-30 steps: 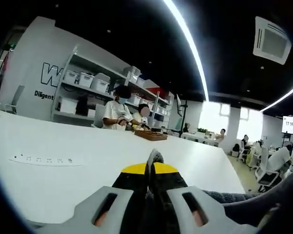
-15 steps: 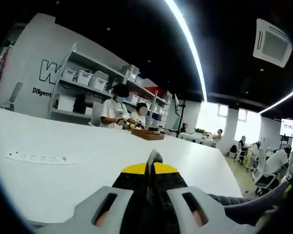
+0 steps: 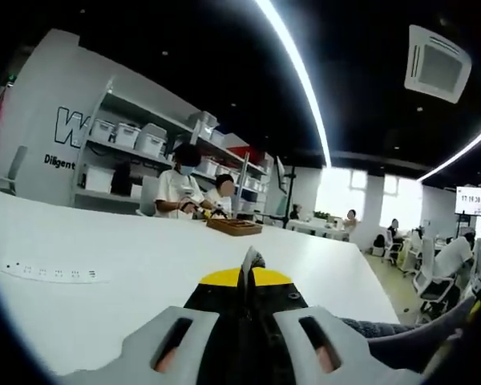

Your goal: Open the folded towel by lifting each exposed corner and separating the folded layers until the towel lies flat within the target outline without major curled edges

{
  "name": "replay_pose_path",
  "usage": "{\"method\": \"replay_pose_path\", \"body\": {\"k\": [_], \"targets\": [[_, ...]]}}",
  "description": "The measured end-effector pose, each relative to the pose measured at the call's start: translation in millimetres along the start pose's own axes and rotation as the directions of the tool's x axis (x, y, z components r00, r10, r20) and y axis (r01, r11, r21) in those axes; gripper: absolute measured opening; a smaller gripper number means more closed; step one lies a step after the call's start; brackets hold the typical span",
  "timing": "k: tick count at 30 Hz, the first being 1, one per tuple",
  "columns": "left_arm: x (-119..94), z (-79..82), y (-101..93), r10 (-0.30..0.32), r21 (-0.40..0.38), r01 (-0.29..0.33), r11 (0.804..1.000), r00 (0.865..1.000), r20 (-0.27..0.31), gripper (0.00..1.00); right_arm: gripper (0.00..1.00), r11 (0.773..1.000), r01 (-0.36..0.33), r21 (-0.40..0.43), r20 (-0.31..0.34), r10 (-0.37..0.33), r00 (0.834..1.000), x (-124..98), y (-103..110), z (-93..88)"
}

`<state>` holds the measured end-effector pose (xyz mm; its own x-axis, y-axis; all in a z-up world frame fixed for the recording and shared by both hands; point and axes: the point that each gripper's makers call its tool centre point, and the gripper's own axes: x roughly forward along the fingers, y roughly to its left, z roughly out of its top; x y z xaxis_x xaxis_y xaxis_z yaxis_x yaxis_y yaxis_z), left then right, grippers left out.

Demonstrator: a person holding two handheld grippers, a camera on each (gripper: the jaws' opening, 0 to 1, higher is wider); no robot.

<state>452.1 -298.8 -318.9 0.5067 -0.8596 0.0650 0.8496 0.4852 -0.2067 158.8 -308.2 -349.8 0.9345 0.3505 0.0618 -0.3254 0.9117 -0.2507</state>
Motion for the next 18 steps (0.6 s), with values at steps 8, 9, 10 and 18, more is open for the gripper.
{"method": "replay_pose_path", "body": {"k": [8,9,10,18], "targets": [[9,-1.8,-7.2,-0.007,-0.006,0.007,1.0,1.0,-0.01,0.0,0.0,1.0,0.024,-0.006,-0.005,-0.024,1.0,-4,-4,-5.3],[9,-2.2,-8.0,-0.008,-0.008,0.008,1.0,1.0,-0.008,0.0,0.0,1.0,0.025,-0.002,-0.005,-0.025,1.0,-4,-5,-6.6],[11,-3.1,-9.0,-0.007,-0.013,0.007,1.0,1.0,-0.01,0.0,0.0,1.0,0.031,-0.002,-0.007,-0.031,0.999,-5,-6,-8.5],[20,-9.5,-12.8,-0.006,-0.083,0.003,0.997,0.999,-0.032,0.0,0.0,0.998,0.062,-0.028,-0.021,-0.062,0.998,-11,-13,-14.8]]}}
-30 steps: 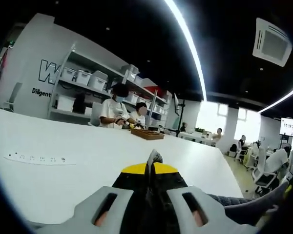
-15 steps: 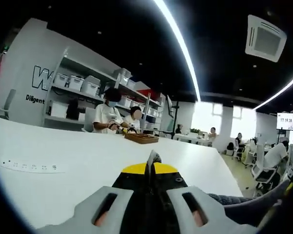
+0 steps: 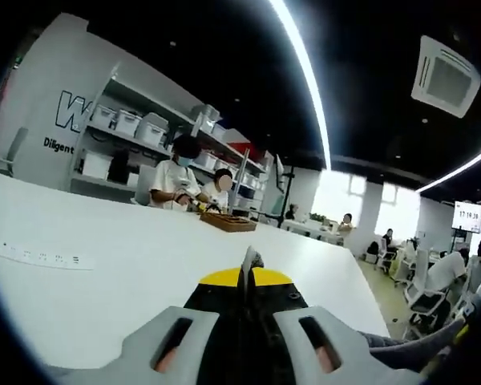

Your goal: Open the folded towel by lifting each exposed corner and separating the folded layers until the towel lies flat within the target outline without major curled edges

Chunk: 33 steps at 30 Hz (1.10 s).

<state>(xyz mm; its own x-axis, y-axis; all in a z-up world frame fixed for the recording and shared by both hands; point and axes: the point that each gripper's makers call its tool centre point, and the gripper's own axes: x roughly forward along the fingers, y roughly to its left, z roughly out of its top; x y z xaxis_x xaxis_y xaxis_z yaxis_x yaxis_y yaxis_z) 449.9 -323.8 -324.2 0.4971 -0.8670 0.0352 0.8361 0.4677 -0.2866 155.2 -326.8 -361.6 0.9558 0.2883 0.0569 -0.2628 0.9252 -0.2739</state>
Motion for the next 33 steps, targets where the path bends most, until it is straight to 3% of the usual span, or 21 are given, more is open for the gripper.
{"method": "replay_pose_path", "body": {"k": [14,18,33], "targets": [[11,-17.2,-5.4,-0.018,-0.033,0.017,0.999,1.0,-0.02,0.0,0.0,0.999,0.039,0.014,-0.02,-0.039,0.999,-9,-15,-16.9],[12,-25.6,-5.6,-0.041,-0.106,0.038,0.994,0.999,-0.024,0.0,0.0,0.999,0.047,0.009,-0.035,-0.047,0.998,-12,-19,-22.5],[17,-52.8,6.4,-0.016,-0.152,0.002,0.988,0.995,-0.094,0.0,0.0,0.999,0.05,0.007,-0.077,-0.049,0.996,-11,-20,-40.9]]}}
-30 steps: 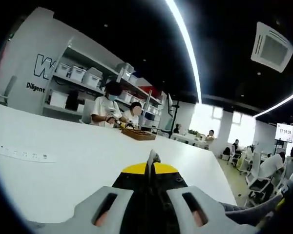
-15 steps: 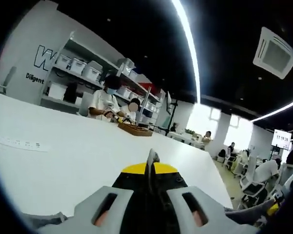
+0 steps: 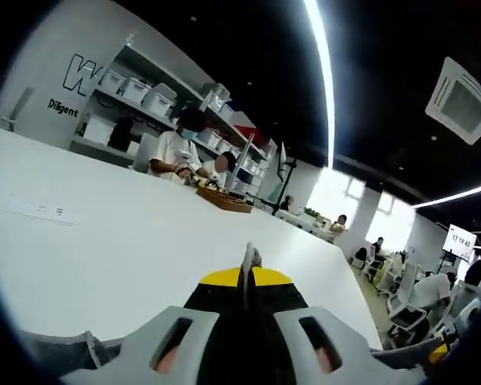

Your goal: Open the folded towel by lifting each exposed corner and separating the folded layers until the towel lies flat within the target outline without major curled edges

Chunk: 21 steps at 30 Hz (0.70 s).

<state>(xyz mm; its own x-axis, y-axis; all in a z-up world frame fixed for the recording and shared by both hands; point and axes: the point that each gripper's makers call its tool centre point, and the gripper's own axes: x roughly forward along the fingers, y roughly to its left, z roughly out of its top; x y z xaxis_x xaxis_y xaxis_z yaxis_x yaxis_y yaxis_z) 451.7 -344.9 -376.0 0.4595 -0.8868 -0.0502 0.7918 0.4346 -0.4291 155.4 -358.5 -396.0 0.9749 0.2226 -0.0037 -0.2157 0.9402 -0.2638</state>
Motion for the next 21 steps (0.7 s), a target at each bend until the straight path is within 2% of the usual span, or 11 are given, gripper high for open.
{"method": "replay_pose_path", "body": {"k": [8,11,16,21], "targets": [[2,-14.6,11.0,0.006,-0.045,-0.008,0.999,0.999,-0.039,0.0,0.0,1.0,0.014,0.024,-0.02,-0.013,1.0,1,-8,-12.1],[2,-19.2,10.4,0.01,0.005,-0.01,1.0,0.998,-0.059,0.0,0.0,0.999,0.017,0.029,-0.027,-0.016,1.0,1,-9,-16.6],[4,-23.4,11.7,-0.004,-0.036,0.002,0.999,0.998,-0.062,0.01,0.0,0.999,0.027,0.044,-0.031,-0.026,0.999,-1,-13,-20.6],[5,-30.8,11.2,0.001,-0.018,-0.002,1.0,0.997,-0.078,0.01,0.0,0.998,0.038,0.053,-0.041,-0.036,0.999,-3,-17,-26.4]]}}
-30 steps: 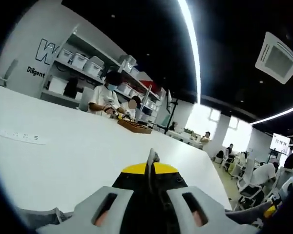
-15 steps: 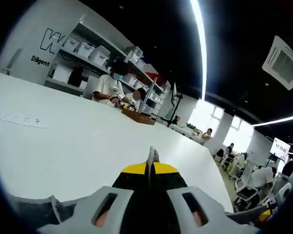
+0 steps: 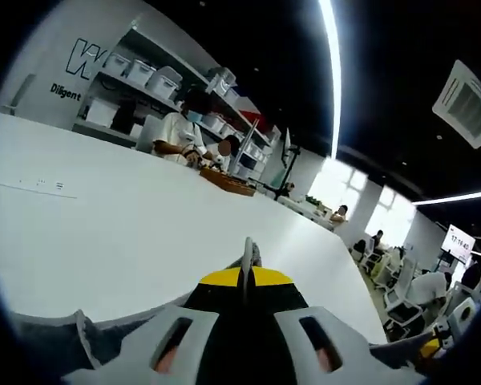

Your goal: Open the folded towel by lifting each exposed corner and separating the folded layers until the towel lies flat within the target outline without major curled edges

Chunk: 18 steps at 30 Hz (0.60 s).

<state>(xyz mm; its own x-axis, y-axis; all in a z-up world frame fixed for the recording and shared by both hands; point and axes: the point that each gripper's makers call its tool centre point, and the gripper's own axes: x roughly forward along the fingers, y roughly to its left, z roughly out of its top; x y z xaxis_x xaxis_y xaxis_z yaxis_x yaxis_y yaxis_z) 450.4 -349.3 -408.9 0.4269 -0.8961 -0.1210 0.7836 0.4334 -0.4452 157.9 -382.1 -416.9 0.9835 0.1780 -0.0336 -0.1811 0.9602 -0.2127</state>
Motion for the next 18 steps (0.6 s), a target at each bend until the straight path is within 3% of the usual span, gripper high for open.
{"method": "replay_pose_path", "body": {"k": [18], "targets": [[11,-12.5,-0.8,0.02,-0.05,-0.02,0.999,1.0,-0.017,0.01,0.0,0.998,0.056,0.013,-0.019,-0.056,0.998,-1,-12,-16.1]]}}
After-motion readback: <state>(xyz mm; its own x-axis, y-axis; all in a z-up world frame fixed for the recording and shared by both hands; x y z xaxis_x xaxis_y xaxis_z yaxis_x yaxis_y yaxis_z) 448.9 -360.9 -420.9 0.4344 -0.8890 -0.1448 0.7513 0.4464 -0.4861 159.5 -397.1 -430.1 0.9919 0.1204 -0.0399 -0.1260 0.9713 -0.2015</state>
